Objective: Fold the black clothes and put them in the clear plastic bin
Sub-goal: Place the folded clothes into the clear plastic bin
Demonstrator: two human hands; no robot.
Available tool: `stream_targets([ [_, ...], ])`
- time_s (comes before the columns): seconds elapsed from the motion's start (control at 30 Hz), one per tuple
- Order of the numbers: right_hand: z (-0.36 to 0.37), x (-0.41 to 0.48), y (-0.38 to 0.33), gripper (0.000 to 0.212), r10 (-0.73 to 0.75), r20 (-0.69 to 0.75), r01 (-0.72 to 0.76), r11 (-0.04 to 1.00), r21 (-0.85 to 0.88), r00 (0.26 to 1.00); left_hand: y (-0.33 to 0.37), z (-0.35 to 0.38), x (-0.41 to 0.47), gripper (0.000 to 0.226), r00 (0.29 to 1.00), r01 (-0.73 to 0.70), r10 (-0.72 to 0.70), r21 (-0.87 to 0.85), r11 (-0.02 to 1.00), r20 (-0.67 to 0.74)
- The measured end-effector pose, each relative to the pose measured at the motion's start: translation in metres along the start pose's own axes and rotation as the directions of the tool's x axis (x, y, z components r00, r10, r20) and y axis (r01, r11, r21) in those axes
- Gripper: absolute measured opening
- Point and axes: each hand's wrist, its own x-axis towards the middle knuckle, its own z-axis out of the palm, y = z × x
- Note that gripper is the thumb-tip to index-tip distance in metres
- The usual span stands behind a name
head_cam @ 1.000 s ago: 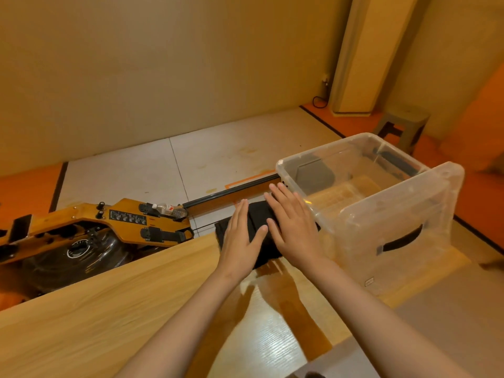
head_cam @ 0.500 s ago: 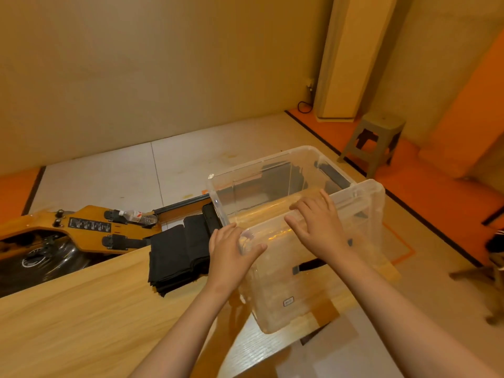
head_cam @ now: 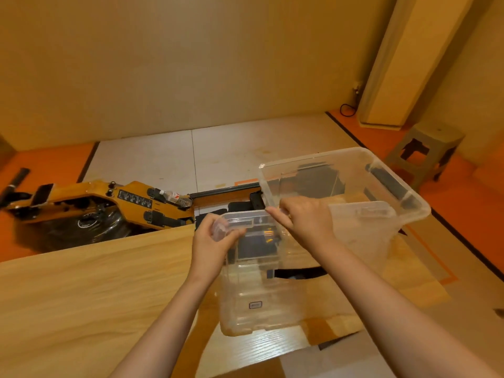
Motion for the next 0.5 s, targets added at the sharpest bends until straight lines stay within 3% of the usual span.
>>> stream_targets([
  [0.1, 0.02, 0.016, -0.067, 0.076, 0.018, 0.09, -0.016, 1.0, -0.021, 0.996, -0.016, -0.059, 0.004, 0.023, 0.994, 0.068, -0.075, -0.093, 0.993, -0.074],
  [0.23, 0.053, 0.029, -0.164, 0.096, -0.008, 0.199, 0.017, 0.999, -0.042, 0.98, -0.05, -0.155, 0.01, 0.023, 0.982, 0.144, -0.151, -0.068, 0.987, -0.114],
  [0.37, 0.1, 0.035, -0.256, 0.064, -0.092, 0.352, 0.081, 0.996, 0.047, 0.931, -0.084, -0.256, 0.015, 0.022, 0.954, 0.245, -0.242, -0.005, 0.969, -0.175],
  [0.5, 0.152, 0.033, -0.313, 0.058, -0.147, 0.371, 0.122, 0.988, 0.09, 0.917, -0.123, -0.339, 0.021, 0.026, 0.921, 0.333, -0.318, 0.028, 0.943, -0.226],
])
